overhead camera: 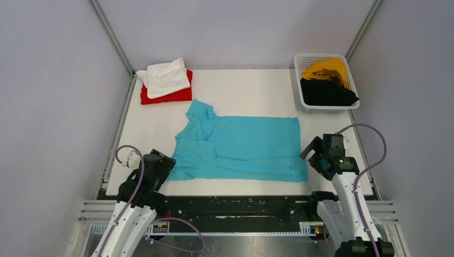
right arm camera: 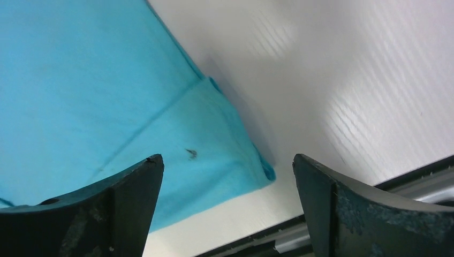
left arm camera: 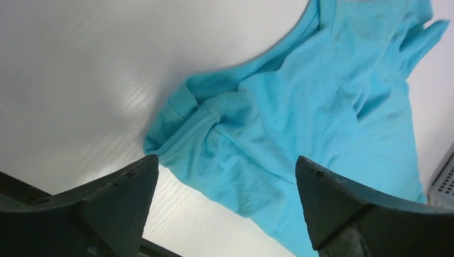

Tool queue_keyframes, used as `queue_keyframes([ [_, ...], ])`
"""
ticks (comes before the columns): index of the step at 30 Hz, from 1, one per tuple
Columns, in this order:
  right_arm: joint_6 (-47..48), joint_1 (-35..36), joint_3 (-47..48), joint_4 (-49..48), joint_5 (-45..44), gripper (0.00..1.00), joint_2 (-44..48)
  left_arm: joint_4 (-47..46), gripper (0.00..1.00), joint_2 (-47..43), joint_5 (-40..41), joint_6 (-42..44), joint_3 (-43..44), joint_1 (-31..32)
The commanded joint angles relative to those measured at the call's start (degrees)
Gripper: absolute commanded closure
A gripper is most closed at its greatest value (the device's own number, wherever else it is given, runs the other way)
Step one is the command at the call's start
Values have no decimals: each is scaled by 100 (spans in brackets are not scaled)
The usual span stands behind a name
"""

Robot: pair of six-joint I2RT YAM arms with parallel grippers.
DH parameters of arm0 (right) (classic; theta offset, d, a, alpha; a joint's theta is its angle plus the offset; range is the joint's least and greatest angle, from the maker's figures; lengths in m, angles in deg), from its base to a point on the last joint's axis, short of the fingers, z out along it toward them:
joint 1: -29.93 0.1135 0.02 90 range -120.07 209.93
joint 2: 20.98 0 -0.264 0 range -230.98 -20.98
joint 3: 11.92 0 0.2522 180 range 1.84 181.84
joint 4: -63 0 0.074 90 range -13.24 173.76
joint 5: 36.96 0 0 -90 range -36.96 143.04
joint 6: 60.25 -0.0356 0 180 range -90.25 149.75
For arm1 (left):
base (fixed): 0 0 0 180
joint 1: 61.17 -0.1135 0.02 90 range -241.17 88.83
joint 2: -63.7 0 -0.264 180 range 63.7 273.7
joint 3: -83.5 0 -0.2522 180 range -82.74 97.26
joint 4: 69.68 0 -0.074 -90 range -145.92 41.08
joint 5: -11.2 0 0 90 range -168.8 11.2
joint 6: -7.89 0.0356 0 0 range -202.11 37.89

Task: Fold and stack the t-shirts
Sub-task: Fold the flattened tshirt in 1/3 of the way, then grab the side of the flattened tshirt furthest away from the robot with both arms

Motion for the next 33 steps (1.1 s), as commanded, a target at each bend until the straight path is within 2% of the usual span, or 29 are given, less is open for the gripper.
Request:
queue_keyframes([
  [1,140,-2,567,-428,-355,0,204,-48,1,218,668,167,839,13],
  [5,423,-2,766,-867,-65,1,61,-1542,1,1108,325,1297,1374,17],
  [7,463,-9,773,-1238,359,0,-99,-2515,1,1998,-332,2083,1667,16],
  [10,453,-4,856,-1635,951,1,-472,-3095,1,3854,-1199,2985,2634,13],
  [12,485,-4,1002,-1645,1041,1,-746,-3033,1,5124,-1268,3516,3549,10],
  [15,575,-4,1126,-1651,1221,1,-1026,-2274,1,6938,-1016,4083,5087,7],
  [18,576,-4,1031,-1756,1293,1,-1144,-2023,1,8398,-884,4617,6460,-66],
  [21,592,-5,951,-1755,1247,1,-1214,-1268,1,10063,-615,4936,8062,-124],
  [23,603,-4,919,-1743,1263,1,-1236,-951,1,10863,-726,5049,8970,-147],
  [26,663,-7,952,-1626,1223,1,-1252,-726,1,11613,-1078,4964,9902,-251],
  [33,757,-4,850,-1491,1073,0,-1025,-1150,2,11946,-993,4796,9974,-353],
])
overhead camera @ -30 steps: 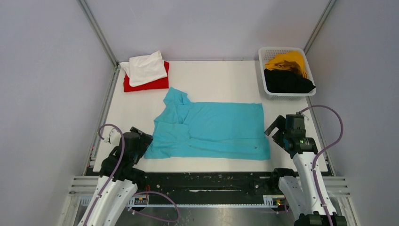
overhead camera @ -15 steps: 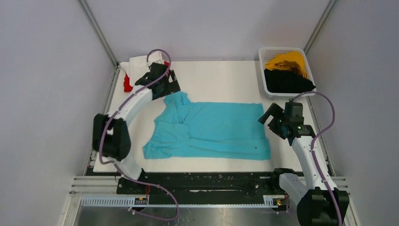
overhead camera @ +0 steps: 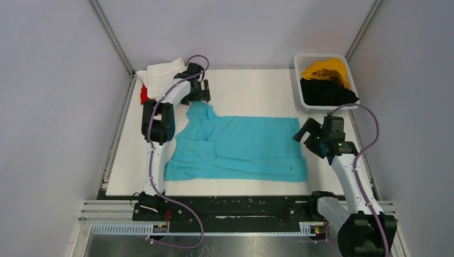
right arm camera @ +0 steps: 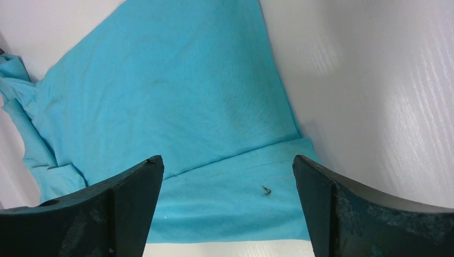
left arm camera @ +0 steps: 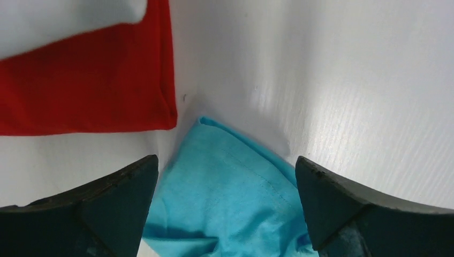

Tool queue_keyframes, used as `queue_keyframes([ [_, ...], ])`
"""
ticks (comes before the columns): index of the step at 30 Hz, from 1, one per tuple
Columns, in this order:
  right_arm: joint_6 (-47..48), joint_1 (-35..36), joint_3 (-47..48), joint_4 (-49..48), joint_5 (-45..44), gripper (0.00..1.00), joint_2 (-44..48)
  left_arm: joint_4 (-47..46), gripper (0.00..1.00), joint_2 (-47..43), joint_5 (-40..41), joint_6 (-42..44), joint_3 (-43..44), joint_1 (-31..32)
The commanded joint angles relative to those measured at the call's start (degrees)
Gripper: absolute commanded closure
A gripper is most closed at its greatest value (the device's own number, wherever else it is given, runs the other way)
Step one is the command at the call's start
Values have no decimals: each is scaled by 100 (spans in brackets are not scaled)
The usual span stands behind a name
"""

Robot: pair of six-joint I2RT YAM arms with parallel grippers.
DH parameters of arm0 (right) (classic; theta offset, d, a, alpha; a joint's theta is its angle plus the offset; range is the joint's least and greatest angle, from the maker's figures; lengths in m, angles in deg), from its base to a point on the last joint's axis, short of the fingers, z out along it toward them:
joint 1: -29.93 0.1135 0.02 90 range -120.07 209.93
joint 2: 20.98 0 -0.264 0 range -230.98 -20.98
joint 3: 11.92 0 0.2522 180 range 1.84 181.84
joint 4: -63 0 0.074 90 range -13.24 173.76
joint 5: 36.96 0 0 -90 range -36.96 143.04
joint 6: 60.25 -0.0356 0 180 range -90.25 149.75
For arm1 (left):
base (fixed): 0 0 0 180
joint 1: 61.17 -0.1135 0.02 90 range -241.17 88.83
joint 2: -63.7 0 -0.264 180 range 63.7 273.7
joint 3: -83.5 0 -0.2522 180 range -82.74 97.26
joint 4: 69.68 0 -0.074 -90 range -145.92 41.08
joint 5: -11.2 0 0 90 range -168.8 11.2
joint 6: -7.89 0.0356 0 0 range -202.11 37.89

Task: Fold and stack the t-shirts
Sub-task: Grab the side of the flattened tshirt furthest away from the robot with both arms

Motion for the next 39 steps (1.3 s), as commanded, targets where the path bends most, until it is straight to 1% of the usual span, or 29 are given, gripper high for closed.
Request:
queue_keyframes([
  [1,180,0,-4,87,-105,1,215,-83,2,35,-66,-2,350,-71],
  [4,237,0,-3,185,-237,0,312,4,4,189,-304,204,416,-71],
  [7,276,0,-37,218,-358,0,404,247,11,269,-404,354,329,-71],
  [9,282,0,-50,219,-398,0,435,299,18,259,-430,451,200,-71],
  [14,295,-3,-57,213,-445,0,386,611,47,232,-294,478,155,-71],
  [17,236,0,-44,150,-599,1,299,619,69,193,-350,486,160,-71],
  [18,249,0,-18,111,-621,1,237,623,79,166,-370,482,161,-71],
  [19,277,4,27,79,-615,1,164,617,85,132,-373,468,152,-71],
  [20,307,7,99,58,-580,3,41,614,94,78,-373,457,134,-64],
  [21,293,13,204,66,-536,5,-102,616,99,13,-345,445,109,-62],
  [23,278,100,470,29,-585,6,-474,615,100,-125,-313,434,24,-58],
  [24,289,176,658,49,-820,6,-678,587,100,-214,-304,434,-40,-47],
  [27,374,816,1397,119,-1681,7,-1439,373,100,-582,-269,443,-408,4],
  [28,401,982,1660,137,-1843,6,-1764,290,100,-729,-279,449,-539,34],
  [31,492,1287,2564,384,-2382,8,-2818,122,100,-1178,-203,464,-899,109],
  [33,562,1386,3123,493,-2744,10,-3330,52,100,-1430,-138,461,-1105,150],
  [37,773,1424,4224,828,-2712,17,-4653,-252,100,-1951,-90,439,-1625,215],
  [39,811,1441,4753,1107,-2720,18,-5188,-316,100,-2143,-48,434,-1796,257],
])
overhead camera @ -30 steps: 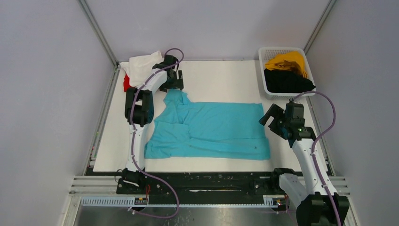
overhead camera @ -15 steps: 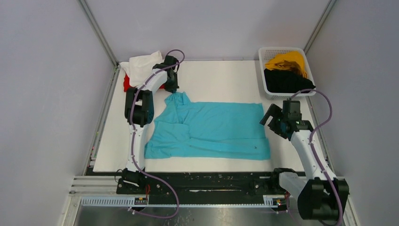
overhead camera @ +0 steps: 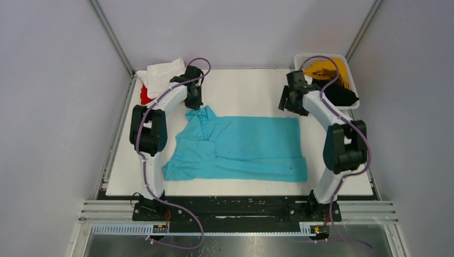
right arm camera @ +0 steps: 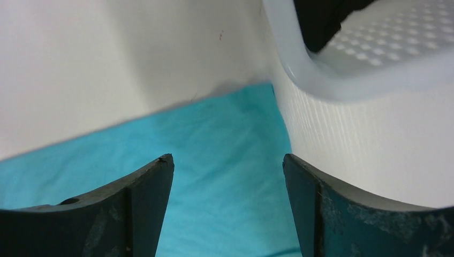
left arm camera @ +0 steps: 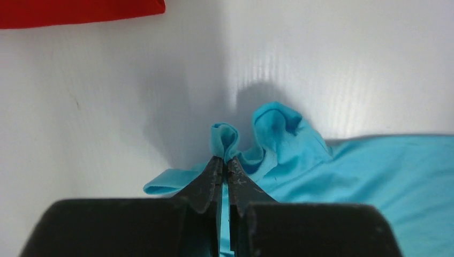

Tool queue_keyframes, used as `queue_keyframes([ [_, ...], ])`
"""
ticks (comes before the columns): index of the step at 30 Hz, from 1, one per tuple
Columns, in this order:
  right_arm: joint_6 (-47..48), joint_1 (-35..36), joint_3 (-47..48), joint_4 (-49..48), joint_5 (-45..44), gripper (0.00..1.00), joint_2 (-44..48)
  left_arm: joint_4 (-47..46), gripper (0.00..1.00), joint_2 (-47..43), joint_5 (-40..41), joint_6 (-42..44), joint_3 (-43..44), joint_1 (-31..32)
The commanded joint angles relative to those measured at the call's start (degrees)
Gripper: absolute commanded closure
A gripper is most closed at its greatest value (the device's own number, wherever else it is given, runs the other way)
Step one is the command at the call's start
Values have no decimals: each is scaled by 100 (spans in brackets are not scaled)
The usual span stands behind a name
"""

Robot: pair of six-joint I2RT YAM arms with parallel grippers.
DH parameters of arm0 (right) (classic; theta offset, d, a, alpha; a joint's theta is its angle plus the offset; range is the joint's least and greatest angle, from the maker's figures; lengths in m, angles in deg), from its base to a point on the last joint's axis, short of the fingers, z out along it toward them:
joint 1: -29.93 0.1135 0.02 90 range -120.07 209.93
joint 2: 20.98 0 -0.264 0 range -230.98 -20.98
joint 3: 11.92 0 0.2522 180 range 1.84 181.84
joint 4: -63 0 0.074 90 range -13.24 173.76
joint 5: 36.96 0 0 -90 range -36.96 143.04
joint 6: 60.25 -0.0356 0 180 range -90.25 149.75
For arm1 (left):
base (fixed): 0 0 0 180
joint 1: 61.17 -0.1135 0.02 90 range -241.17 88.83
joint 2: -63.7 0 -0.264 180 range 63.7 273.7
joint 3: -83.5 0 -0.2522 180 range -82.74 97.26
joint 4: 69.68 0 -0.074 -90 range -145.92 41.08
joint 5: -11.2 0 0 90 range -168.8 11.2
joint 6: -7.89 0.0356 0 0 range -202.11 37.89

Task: Fold and stack the t-shirts
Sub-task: Grab the side of the flattened tshirt furthest away from the robot with both arms

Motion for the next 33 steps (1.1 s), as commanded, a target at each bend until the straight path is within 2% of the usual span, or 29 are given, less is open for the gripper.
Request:
queue_keyframes([
  [1,222,49,1107,773,-432,18,-1051,-415,100,-760,187,-2,-319,91],
  [3,352,48,1526,889,-403,18,-1469,-523,100,-949,188,-1,-520,124],
  [5,869,21,1936,995,93,17,-1850,-592,100,-1110,123,9,-709,165],
  [8,2200,10,2426,1109,928,17,-2266,-658,100,-1272,92,40,-869,207],
  [12,3890,14,2516,1345,1390,16,-2415,-727,100,-1363,40,53,-985,244],
  [14,4458,-41,2493,1420,1556,15,-2450,-727,100,-1353,34,58,-998,249],
  [18,5339,-331,2752,2147,2559,16,-2622,-723,100,-1389,9,113,-1051,266],
  [20,5697,-456,2857,2425,2803,16,-2701,-727,100,-1423,21,119,-1074,264],
  [23,5984,-557,3102,2588,2575,17,-2918,-728,100,-1423,-16,128,-1048,266],
  [33,6749,-572,3399,2207,2472,28,-3338,-725,100,-1505,-2,146,-1105,291],
])
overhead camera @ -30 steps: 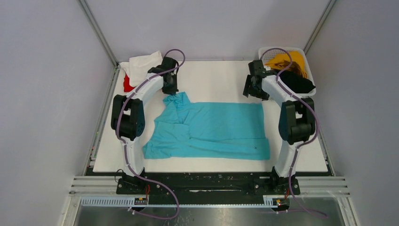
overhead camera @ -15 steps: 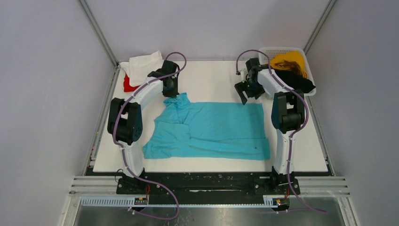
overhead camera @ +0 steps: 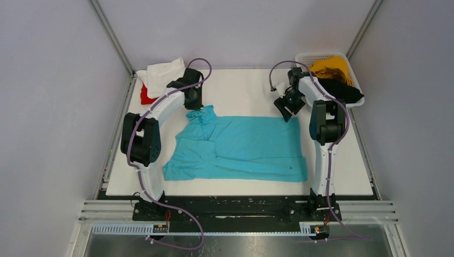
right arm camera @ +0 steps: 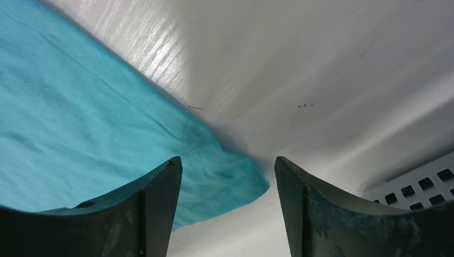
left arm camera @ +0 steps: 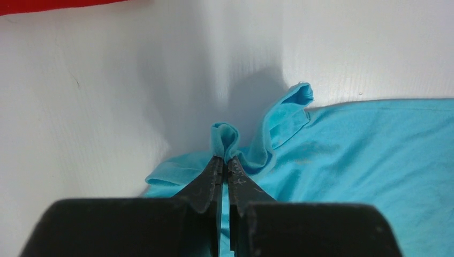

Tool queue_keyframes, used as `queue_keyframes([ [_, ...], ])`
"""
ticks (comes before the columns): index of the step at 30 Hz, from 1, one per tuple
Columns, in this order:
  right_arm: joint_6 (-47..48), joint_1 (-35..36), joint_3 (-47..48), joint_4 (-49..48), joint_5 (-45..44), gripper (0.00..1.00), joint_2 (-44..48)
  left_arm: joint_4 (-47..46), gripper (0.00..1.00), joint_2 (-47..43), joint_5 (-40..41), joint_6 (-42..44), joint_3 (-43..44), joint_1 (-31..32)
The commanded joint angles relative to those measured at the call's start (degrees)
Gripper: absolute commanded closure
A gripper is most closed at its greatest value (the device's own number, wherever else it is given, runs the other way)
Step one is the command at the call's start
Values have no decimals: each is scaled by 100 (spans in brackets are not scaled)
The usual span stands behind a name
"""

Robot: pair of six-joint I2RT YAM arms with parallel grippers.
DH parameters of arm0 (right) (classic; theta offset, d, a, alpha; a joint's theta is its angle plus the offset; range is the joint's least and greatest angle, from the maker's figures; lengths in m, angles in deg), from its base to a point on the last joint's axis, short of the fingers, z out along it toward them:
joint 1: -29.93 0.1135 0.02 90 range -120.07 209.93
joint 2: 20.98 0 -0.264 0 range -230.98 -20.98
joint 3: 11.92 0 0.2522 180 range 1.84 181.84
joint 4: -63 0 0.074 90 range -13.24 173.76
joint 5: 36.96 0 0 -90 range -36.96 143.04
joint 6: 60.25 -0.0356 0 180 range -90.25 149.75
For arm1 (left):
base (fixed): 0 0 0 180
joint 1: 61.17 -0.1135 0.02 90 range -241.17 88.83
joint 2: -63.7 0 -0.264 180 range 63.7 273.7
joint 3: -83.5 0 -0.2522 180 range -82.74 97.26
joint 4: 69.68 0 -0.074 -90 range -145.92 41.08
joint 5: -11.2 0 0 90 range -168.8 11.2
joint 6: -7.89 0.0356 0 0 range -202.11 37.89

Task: Fold and stack the t-shirts
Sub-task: Grab the side of the flattened tshirt furthest away from the robot with both arms

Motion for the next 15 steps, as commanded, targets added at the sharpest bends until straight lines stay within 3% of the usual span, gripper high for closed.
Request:
queue_keyframes([
  [1,514,34,158,-241,106,29,-57,-188,100,-337,-18,80,-30,32],
  [8,763,31,-87,-290,18,35,-119,-215,100,-334,-28,72,-58,49],
  [15,1204,35,-222,380,102,37,-91,-268,100,-351,-56,24,-119,61],
])
